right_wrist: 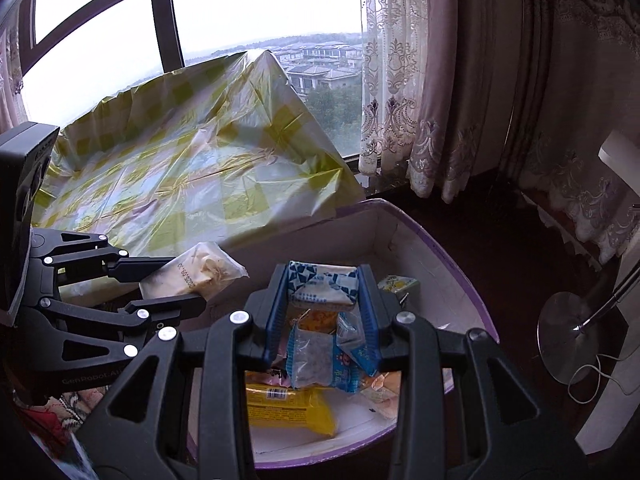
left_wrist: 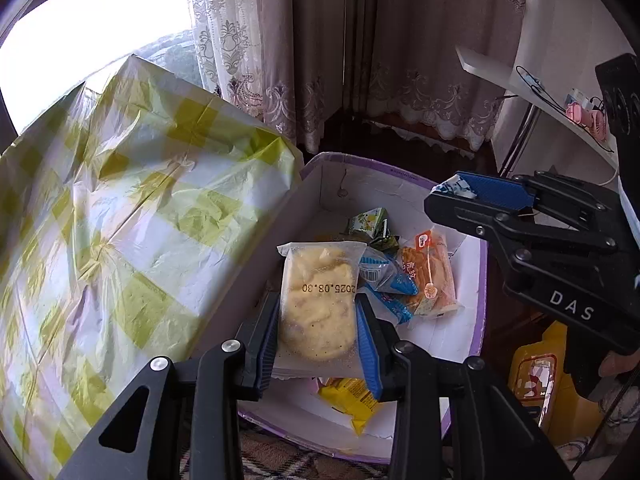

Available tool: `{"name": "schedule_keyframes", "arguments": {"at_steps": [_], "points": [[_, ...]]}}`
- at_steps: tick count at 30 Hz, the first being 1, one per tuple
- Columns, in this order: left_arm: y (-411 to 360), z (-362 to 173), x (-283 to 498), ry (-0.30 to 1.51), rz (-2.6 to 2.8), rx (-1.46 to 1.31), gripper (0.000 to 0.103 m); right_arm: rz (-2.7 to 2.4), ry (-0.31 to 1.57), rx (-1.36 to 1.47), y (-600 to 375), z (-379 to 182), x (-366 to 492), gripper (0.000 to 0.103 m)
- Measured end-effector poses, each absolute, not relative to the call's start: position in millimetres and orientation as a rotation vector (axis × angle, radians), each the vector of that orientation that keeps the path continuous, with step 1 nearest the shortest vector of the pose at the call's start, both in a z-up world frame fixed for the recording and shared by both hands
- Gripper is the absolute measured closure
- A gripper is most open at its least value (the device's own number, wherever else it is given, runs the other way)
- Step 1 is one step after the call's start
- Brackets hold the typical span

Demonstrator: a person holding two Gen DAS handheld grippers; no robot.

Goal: Organize snacks

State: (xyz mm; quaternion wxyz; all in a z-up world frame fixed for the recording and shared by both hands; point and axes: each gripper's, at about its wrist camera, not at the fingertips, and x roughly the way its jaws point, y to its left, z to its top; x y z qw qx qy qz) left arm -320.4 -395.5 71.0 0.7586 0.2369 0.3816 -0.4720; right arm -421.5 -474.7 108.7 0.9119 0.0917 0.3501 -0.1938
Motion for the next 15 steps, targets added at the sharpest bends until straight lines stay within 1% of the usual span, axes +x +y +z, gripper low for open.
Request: {"name": "schedule_keyframes", "arguments": {"at_steps": [3,4,6,7,9,12,14,15], "points": [[-390.1,76.2,-321.6,0.777,-1.051,0.474,0.065,-0.417,0.724,0.201,-480.4,106.1,-422.3,0.063],[-386.3,79.9,-321.4,0.761,-1.070,0.448,0.064,-0.429,0.726,0.201,-481.6,105.8,-420.8,0.060],[-379.4,91.1,-318.6,0.746,-1.085,0.406,0.048,-0.452,0.727,0.198,-483.3,106.6,-418.9,0.027],[-374.6,97.2,-316.9,0.736,-1.088,0.389,0.030,-0.462,0.717,0.193,-482.8,108.2,-419.2,0.023],[-363.0,113.6,-314.7,0.669,-1.082,0.352,0.019,-0.469,0.699,0.175,-481.3,112.9,-419.0,0.022],[-346.4,140.3,-314.0,0.577,-1.056,0.352,0.017,-0.476,0.689,0.150,-479.3,121.0,-418.2,0.016],[-334.0,160.7,-313.9,0.516,-1.054,0.320,0.010,-0.475,0.669,0.134,-475.9,129.3,-419.8,0.012],[-327.8,171.1,-315.2,0.479,-1.036,0.311,0.008,-0.460,0.660,0.125,-473.4,134.5,-420.5,0.012]]}}
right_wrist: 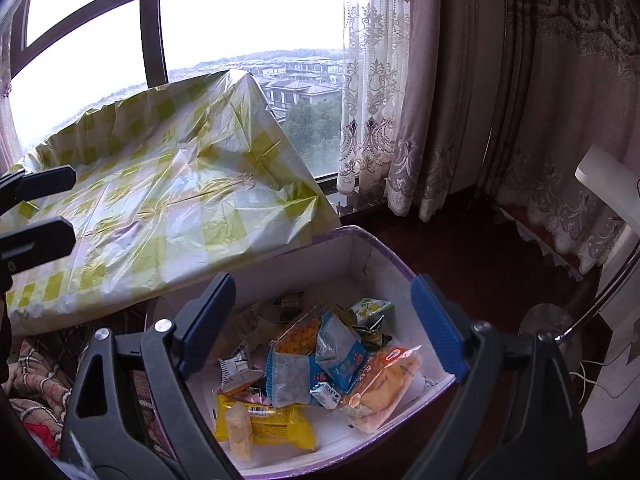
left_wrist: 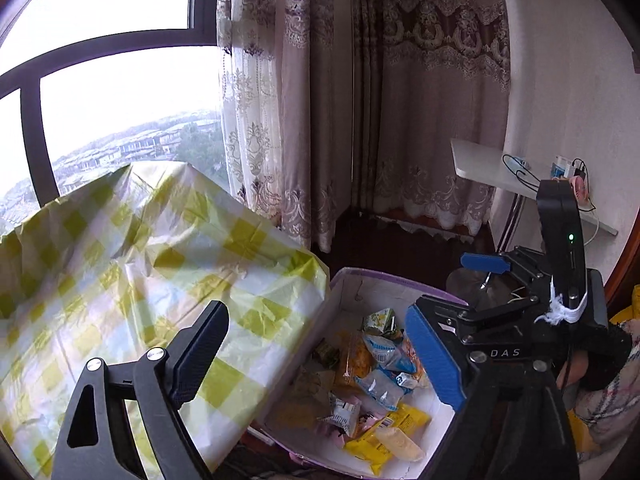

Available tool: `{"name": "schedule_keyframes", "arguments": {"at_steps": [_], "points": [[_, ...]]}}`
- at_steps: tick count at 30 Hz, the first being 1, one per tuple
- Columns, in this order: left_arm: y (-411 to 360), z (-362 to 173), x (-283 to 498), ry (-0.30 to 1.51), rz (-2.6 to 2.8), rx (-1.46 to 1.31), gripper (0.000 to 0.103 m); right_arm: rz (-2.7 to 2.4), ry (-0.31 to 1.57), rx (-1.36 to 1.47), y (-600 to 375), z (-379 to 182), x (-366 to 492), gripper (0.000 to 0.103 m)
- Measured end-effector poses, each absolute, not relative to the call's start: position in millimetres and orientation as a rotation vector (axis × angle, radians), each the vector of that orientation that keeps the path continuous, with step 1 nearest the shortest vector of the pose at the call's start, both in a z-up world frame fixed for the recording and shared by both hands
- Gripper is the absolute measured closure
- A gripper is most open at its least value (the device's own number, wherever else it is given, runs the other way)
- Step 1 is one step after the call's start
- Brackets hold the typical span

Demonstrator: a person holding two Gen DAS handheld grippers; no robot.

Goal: Organize snacks

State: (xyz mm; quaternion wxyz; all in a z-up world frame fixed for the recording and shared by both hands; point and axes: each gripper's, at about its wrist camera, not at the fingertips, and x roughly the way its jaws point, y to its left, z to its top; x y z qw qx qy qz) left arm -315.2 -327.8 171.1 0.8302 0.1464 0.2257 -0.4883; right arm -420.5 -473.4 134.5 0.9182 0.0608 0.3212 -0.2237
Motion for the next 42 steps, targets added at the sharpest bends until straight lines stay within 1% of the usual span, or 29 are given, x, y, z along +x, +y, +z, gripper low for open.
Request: {"name": "schedule_keyframes", "arguments": {"at_steps": [1,2,3,5,7,11,14,16,20,25,42], "points": [[-322.4,179.8,-316.5,0.444,-0.999,0.306,0.000,-0.452,0.647,0.115,-470.6,139.8,-421.5,0.012],[-316.6,186.9,-317.4,0.413,-0.952,0.296,0.000,-0.455,0.628,0.104,-467.3,144.8,-422.3,0.009],[-312.5,190.7,-317.2,0.393,-0.907,0.285,0.000,-0.464,0.616,0.096,-463.9,148.4,-423.0,0.002],[-309.7,188.4,-310.2,0.418,-0.846,0.266,0.000,-0.474,0.619,0.084,-459.7,150.9,-421.5,0.000],[-315.9,173.3,-294.6,0.539,-0.872,0.271,0.000,-0.477,0.663,0.085,-459.2,144.8,-415.3,0.000],[-331.6,120.1,-276.6,0.780,-0.873,0.331,0.000,-0.525,0.775,0.105,-461.4,117.0,-408.7,0.000],[-338.8,80.7,-279.4,0.898,-0.886,0.375,0.000,-0.568,0.877,0.135,-467.3,91.6,-406.2,0.000],[-343.9,62.2,-285.9,0.931,-0.892,0.424,0.000,-0.580,0.934,0.161,-472.3,76.7,-405.6,0.000],[-352.0,41.4,-308.5,0.949,-0.915,0.506,0.000,-0.579,0.971,0.236,-478.5,60.7,-412.4,0.000],[-356.1,36.3,-322.4,0.946,-0.942,0.569,0.000,-0.584,0.975,0.259,-480.5,58.2,-416.8,0.000],[-353.2,29.4,-323.7,0.975,-0.947,0.588,0.000,-0.592,0.984,0.289,-476.9,52.7,-414.2,0.000]]}}
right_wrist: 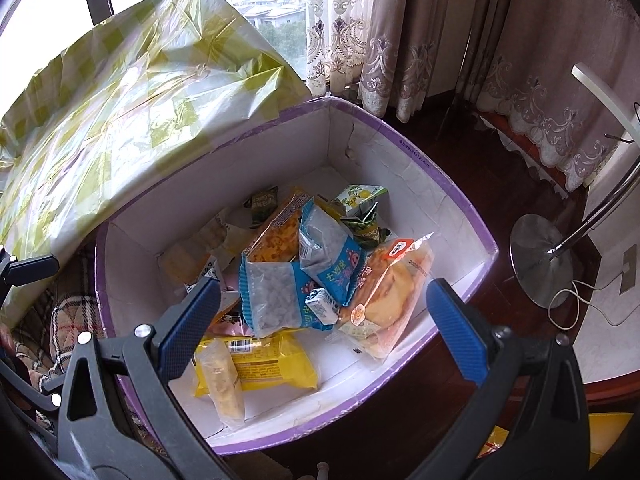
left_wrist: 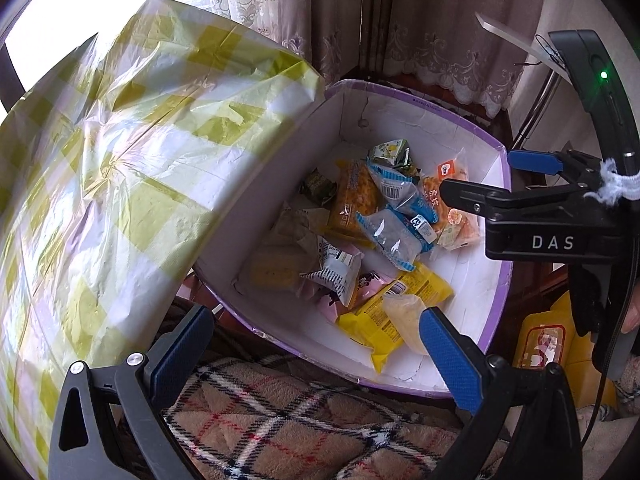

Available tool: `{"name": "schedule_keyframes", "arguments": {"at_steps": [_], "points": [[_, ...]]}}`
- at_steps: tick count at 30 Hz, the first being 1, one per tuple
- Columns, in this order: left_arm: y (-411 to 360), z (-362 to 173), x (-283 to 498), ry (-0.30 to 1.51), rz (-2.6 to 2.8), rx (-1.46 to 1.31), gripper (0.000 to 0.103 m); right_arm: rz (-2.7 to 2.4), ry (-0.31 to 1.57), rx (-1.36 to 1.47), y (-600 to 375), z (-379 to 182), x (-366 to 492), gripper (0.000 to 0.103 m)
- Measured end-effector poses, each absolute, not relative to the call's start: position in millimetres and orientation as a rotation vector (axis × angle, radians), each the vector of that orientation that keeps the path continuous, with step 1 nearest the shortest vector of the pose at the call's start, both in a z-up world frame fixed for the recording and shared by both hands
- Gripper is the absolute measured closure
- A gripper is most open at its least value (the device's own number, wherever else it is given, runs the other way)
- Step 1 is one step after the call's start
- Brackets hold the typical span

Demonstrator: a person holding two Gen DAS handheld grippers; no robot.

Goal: Organize snacks

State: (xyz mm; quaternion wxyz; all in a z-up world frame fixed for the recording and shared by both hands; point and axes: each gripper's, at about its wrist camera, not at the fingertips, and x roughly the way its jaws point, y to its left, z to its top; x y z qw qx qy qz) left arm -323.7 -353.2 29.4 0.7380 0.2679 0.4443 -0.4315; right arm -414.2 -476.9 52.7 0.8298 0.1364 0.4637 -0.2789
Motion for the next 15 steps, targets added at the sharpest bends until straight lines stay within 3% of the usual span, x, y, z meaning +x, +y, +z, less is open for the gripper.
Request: {"name": "schedule_keyframes", "arguments": {"at_steps": [15], "points": [[-350.9,26.0,-324.3,0.981,-0.950,0.598,0.000,-0.586,0.993,0.312,-476.6,48.1,-414.4,0.000]]}}
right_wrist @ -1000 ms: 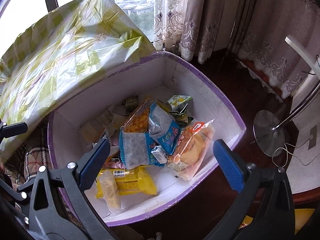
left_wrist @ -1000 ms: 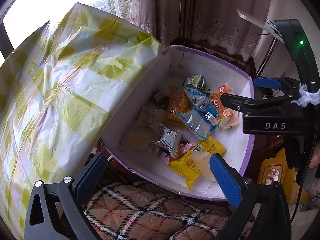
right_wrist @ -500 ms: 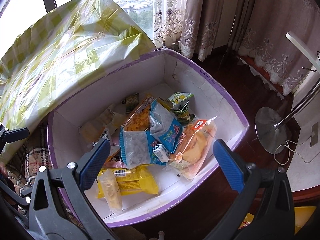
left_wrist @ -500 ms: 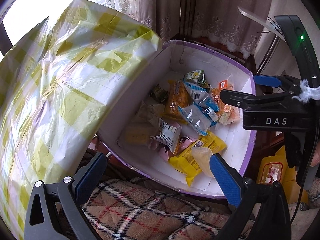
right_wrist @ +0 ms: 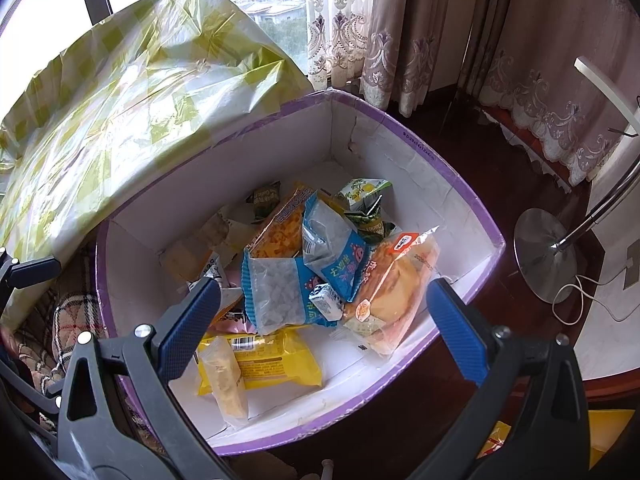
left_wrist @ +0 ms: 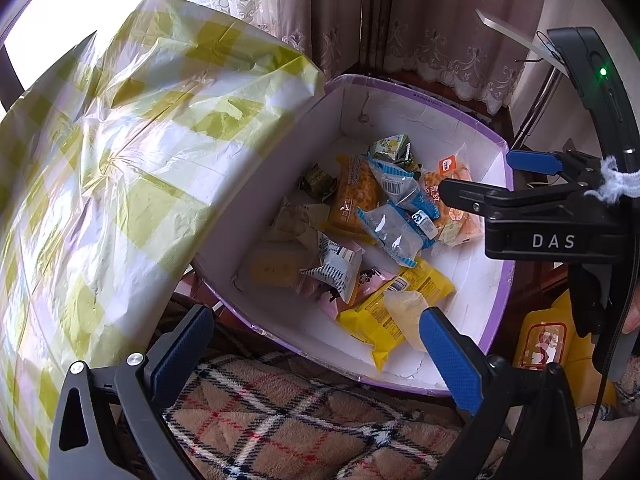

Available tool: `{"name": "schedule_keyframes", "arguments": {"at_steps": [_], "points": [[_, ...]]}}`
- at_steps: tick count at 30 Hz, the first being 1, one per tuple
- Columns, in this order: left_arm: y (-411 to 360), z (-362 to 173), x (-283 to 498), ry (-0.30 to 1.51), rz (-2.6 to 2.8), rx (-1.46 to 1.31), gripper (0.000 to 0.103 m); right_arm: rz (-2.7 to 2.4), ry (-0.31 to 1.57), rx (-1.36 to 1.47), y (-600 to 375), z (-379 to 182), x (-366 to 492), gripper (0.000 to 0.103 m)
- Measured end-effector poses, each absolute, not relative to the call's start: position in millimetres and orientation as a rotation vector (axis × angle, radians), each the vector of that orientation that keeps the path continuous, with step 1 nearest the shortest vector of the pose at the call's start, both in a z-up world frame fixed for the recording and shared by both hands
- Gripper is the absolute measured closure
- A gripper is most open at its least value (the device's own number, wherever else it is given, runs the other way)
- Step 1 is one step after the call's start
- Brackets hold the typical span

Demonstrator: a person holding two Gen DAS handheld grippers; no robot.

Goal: Organize snacks

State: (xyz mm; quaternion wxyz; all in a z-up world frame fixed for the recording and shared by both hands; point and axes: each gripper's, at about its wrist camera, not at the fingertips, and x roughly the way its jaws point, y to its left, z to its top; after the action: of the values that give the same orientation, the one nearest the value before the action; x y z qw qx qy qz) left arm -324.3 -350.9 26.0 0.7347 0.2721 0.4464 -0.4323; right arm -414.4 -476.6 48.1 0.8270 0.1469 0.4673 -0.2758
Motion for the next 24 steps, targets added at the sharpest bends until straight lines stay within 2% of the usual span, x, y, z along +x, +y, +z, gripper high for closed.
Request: {"name": "schedule_keyframes", "arguments": {"at_steps": [24], "points": [[-350.4,23.6,-325.5,0.986,-0.952,0.604,0.000,-0.581,1.001,0.328,-474.4,43.7,-413.7,0.000]]}}
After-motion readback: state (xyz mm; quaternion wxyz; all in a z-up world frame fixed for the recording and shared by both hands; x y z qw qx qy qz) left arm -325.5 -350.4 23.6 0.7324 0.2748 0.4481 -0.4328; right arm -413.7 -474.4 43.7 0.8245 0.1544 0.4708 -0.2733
